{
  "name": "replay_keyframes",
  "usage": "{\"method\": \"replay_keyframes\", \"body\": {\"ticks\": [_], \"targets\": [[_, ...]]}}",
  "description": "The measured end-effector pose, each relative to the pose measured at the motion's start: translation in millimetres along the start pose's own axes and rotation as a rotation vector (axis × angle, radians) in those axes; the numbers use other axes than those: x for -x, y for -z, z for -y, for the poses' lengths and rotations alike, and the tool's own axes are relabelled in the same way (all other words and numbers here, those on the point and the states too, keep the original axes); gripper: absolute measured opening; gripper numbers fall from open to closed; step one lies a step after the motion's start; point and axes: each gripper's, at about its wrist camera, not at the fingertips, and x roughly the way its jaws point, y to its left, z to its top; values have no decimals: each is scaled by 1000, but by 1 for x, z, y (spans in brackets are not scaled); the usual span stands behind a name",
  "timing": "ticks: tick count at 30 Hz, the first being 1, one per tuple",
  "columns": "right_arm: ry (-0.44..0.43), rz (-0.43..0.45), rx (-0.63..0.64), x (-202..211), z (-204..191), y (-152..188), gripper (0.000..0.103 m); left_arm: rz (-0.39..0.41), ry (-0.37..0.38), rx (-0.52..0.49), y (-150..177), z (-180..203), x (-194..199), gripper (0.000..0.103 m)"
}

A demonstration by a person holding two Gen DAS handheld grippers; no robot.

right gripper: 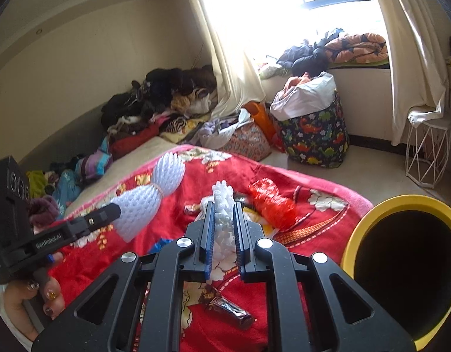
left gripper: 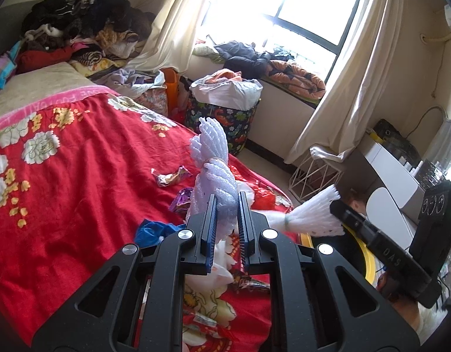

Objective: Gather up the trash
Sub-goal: 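Carry both held white pieces over to the yellow-rimmed bin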

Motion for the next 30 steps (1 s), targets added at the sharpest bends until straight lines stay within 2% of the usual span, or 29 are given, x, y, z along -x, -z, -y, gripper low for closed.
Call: {"method": "replay_keyframes", "body": {"ticks": [9,30], "targets": [[61,65,-38,29,23,-5,12,-21,45,-35,3,20,-8,9],[256,139,-156,75,92,7,12,-92,158,-139,18,81,-32,9]]}}
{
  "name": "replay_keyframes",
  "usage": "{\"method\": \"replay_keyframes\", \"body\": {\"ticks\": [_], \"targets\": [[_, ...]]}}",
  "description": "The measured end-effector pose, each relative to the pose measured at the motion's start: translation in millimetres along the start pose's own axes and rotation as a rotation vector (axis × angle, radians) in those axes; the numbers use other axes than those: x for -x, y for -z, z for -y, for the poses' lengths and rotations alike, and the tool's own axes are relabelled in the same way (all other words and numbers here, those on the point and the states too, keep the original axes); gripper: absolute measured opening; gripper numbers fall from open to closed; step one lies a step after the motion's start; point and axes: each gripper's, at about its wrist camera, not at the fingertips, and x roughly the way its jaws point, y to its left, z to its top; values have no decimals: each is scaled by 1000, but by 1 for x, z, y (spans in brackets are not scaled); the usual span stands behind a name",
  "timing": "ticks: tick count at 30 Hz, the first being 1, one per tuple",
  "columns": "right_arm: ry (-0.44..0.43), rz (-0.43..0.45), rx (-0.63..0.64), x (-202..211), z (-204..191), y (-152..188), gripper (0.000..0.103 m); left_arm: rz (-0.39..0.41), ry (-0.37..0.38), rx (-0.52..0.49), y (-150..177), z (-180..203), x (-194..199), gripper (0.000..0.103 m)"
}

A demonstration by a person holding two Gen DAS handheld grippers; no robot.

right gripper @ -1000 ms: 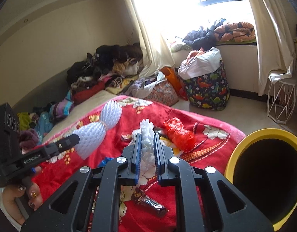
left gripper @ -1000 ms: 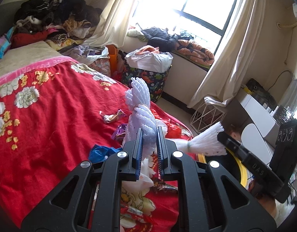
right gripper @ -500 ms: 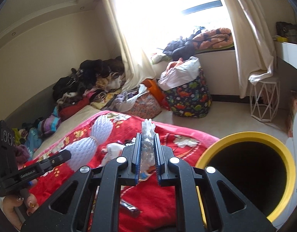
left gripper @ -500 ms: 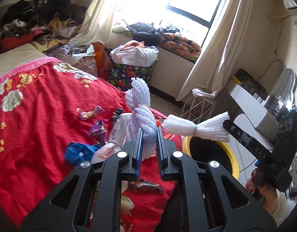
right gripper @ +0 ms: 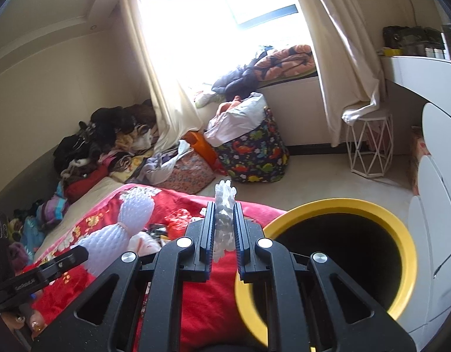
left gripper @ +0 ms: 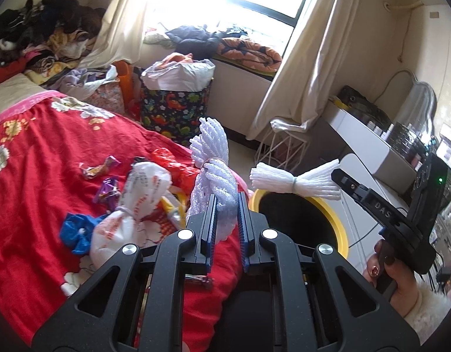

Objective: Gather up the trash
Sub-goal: 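Carry both held white pieces over to the yellow-rimmed bin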

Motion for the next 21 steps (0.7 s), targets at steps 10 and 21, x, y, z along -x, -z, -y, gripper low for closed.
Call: {"method": "replay_keyframes", "body": {"ticks": [10,21], "targets": [[74,14,-53,9,36,-4,12,-28,41,-46,2,31,-16,9],[150,14,-120,22,74,4,12,-68,85,-94,9,67,-37,9]]}}
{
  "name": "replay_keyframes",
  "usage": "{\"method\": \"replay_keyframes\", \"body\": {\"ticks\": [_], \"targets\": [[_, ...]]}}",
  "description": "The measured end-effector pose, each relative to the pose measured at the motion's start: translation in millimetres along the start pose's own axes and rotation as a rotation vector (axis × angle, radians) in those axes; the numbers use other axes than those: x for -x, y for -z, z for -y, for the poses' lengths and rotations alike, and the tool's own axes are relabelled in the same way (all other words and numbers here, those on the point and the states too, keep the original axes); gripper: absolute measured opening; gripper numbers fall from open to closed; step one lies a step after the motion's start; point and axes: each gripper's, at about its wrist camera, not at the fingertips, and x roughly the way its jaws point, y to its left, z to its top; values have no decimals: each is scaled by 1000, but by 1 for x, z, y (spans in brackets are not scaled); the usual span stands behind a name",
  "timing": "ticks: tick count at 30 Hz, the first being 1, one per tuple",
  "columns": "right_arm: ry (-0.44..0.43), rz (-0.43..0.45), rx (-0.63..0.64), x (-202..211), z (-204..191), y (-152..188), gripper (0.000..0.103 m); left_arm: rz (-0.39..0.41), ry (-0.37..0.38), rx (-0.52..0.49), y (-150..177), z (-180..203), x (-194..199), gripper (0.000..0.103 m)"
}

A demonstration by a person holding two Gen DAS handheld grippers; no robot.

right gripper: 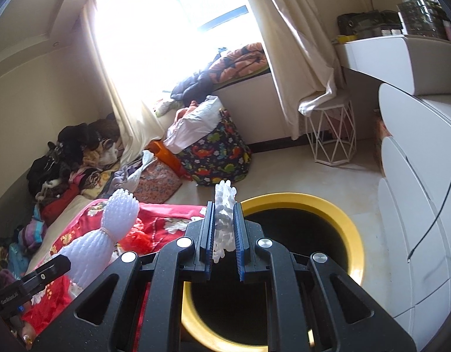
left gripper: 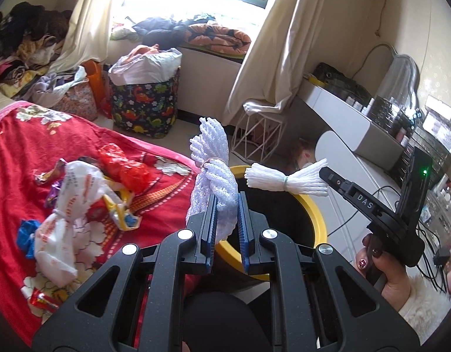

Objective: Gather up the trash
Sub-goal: 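Carry both held white pieces over to the yellow-rimmed bin, then open both grippers above the bin to drop the white pieces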

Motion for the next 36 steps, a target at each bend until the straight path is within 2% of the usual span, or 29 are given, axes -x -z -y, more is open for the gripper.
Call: {"method": "replay_keyframes", "body": {"ticks": [21,32,33,34,35,36], "targets": [[119,-11,-91,9,50,5,12,-75,53,-65,9,38,-40,9],[135,-47,-116,2,61,8,16,-113,68,-89,11,45,-65,10],[137,-51,-115,1,59,9,22,-118,73,-89,10,45,-69,14],[138,-57,-115,0,60,9,31,-125,72,-89,9,44,-73,27],[141,-62,-122,-1,61,10,35,-127,65,-86,8,44,-77,45],[145,-65,-131,-2,61,10,42,-125,61,-77,6,41,-80,50]]}}
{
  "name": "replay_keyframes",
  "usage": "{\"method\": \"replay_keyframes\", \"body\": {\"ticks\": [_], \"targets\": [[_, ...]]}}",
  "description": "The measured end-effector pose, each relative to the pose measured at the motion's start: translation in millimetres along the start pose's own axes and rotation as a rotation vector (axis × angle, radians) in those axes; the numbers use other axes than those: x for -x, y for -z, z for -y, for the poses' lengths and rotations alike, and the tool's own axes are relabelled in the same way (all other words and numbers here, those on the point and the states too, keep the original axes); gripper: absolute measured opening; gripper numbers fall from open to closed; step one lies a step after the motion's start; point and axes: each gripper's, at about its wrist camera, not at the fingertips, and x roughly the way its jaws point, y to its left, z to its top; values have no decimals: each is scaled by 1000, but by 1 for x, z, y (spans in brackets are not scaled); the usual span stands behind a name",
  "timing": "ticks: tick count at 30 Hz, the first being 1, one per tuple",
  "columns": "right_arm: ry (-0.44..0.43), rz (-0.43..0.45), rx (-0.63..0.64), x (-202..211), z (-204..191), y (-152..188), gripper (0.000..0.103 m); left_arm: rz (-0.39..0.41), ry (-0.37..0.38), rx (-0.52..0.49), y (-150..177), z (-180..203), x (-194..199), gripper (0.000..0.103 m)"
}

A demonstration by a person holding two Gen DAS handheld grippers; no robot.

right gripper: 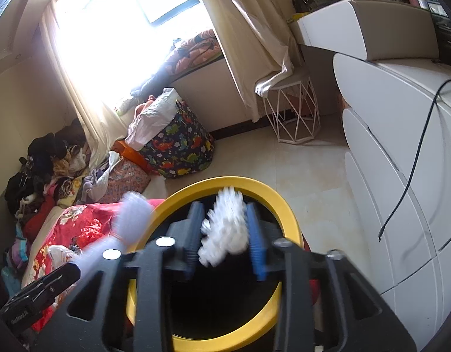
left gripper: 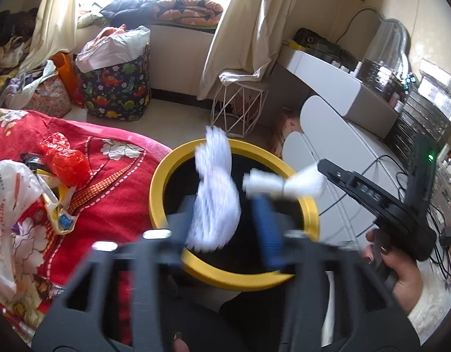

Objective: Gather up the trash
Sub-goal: 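Open both grippers above the bin to drop the white pieces, then move both grippers back over the bedspread toward the remaining trash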

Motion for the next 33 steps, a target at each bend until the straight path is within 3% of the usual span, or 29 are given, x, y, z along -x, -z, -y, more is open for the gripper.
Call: {"method": "replay_keyframes", "body": {"ticks": [3,5,14,33], "targets": [[5,-10,-4,-2,1,1,47,10,-19,27,-1,-6,0,56],[5,-10,3,-2,-1,2,49,21,-27,35,-1,-8,3,72],[-29,-8,53,-2,-14,5,57,78,-87,55,3,-18,27,92],[-203,13,179,14,-69,11,73,219,-195,116,-6,-52,77,92]]}}
